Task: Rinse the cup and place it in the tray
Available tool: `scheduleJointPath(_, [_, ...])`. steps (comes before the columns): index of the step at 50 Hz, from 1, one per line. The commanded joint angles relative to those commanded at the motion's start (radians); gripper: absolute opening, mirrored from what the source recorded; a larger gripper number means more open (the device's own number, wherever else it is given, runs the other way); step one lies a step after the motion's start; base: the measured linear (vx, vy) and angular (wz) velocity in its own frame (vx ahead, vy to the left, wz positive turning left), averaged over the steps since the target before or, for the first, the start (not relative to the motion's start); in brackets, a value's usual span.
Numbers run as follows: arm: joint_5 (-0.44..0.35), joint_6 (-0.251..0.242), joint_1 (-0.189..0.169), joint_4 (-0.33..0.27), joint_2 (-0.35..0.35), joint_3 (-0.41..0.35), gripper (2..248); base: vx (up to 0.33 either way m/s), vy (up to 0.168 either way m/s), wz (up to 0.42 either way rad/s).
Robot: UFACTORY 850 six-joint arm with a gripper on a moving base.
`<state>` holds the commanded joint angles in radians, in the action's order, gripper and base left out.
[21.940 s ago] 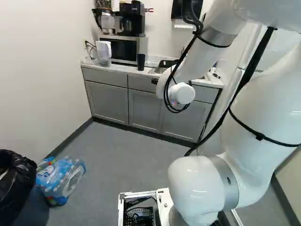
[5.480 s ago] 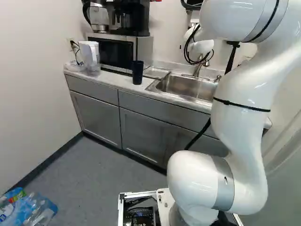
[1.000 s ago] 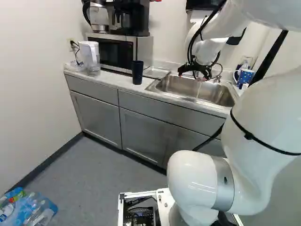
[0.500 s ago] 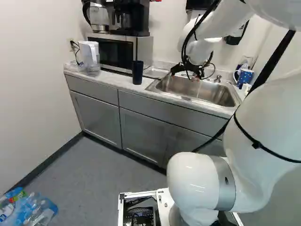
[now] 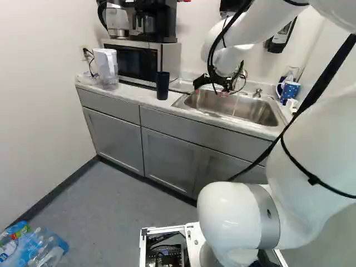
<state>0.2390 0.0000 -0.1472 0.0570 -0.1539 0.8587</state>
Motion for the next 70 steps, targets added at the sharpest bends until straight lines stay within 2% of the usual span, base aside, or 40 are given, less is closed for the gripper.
scheduleJointPath(38, [0.0, 0.0, 0.136, 0.0, -0.016, -0.015, 247, 0.0, 0.0, 0.0])
scheduleJointPath(70, [0.0, 0.0, 0.25, 0.0, -0.003, -0.003, 247, 0.0, 0.0, 0.0])
